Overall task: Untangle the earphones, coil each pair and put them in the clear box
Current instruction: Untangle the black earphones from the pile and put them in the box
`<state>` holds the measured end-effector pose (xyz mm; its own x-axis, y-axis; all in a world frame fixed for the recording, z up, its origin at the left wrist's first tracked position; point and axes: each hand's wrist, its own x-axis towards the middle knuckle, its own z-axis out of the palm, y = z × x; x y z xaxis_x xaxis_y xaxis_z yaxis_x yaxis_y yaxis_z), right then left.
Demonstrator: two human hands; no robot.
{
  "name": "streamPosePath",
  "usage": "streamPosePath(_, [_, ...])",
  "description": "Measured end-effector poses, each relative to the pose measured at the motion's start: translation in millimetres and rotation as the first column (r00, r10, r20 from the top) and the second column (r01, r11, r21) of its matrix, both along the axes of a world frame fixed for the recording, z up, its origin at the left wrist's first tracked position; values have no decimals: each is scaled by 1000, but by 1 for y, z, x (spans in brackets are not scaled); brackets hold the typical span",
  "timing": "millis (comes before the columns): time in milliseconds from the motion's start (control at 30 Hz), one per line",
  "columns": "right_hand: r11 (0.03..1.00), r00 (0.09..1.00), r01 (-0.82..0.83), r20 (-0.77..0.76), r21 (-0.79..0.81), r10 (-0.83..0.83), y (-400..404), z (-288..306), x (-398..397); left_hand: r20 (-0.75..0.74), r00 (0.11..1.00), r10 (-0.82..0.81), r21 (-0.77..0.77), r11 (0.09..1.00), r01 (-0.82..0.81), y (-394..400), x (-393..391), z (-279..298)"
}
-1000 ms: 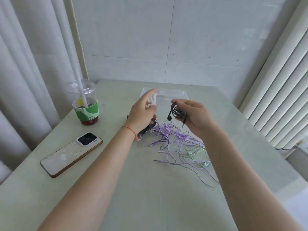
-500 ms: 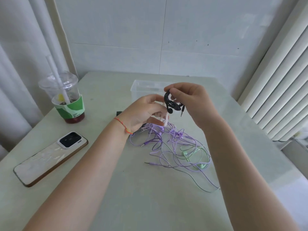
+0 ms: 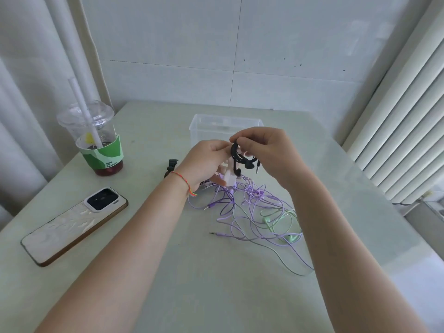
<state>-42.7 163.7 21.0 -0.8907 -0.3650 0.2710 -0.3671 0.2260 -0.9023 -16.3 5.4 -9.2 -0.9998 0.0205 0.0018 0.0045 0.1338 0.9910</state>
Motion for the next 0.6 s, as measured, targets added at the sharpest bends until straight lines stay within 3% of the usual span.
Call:
streamPosePath(300, [994, 999, 32, -18, 103, -31, -6, -2, 5, -62, 995, 82, 12, 997, -82, 3, 0, -2])
streamPosePath(600, [999, 996, 28, 84, 45, -32, -2, 0, 5, -9, 999, 43, 111, 993, -42, 3, 3, -3])
